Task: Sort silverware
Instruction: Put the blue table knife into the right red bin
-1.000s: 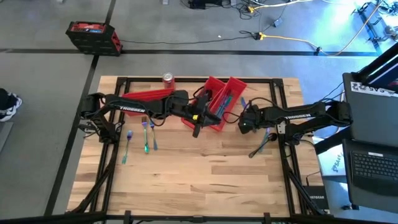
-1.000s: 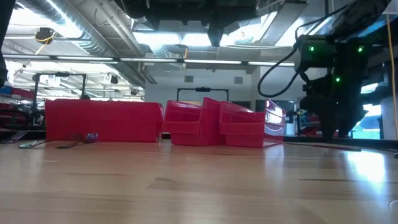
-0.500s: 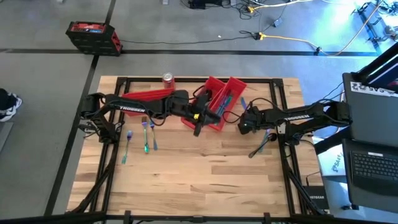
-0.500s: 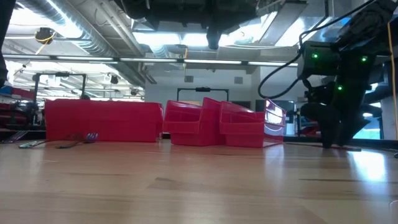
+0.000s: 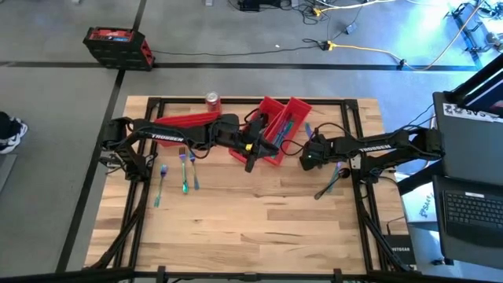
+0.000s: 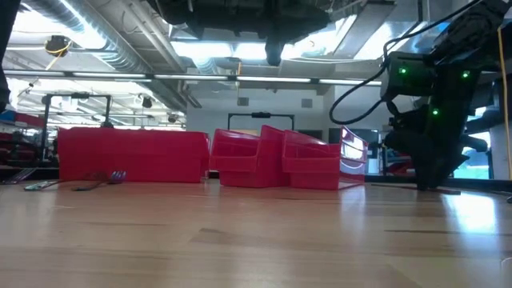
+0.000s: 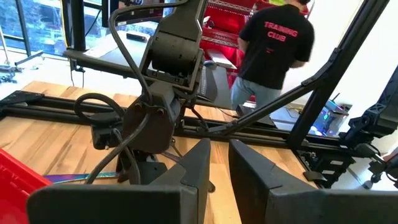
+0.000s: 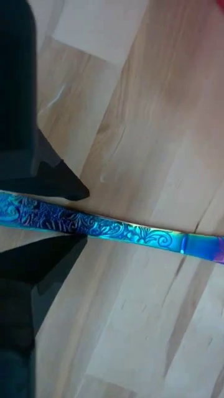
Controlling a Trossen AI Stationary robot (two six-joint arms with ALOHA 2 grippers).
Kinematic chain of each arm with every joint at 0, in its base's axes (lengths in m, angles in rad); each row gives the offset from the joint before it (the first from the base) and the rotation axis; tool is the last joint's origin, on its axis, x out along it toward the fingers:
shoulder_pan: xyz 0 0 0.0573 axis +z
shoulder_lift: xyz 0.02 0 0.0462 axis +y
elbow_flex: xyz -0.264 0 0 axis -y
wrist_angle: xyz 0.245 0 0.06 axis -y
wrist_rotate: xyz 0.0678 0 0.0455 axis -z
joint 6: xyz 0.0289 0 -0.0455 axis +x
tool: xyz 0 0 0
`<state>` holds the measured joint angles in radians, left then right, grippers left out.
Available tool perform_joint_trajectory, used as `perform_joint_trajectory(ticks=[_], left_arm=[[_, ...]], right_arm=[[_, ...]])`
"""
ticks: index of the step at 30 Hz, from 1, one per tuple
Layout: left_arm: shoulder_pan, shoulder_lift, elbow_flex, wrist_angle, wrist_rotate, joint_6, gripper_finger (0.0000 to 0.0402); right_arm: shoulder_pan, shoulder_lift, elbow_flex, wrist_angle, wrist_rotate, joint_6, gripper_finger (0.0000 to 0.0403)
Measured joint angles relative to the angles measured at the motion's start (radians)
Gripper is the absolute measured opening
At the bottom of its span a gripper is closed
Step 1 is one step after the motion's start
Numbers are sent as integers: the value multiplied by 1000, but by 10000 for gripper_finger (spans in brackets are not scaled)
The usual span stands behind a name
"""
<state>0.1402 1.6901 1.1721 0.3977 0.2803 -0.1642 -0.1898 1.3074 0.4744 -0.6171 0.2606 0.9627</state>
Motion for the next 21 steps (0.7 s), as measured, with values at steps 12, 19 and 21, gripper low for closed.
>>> perform_joint_trajectory(ticks=[12, 19, 21], left_arm=[[0, 0, 0, -1, -4, -12, 45], [-3, 0, 0, -5, -4, -11, 45], [-3, 0, 0, -5, -4, -12, 45]], right_arm=[[50, -3, 0, -37, -30, 33, 69], [192, -2, 3, -61, -7, 195, 69], [230, -1, 15, -66, -9, 230, 69]])
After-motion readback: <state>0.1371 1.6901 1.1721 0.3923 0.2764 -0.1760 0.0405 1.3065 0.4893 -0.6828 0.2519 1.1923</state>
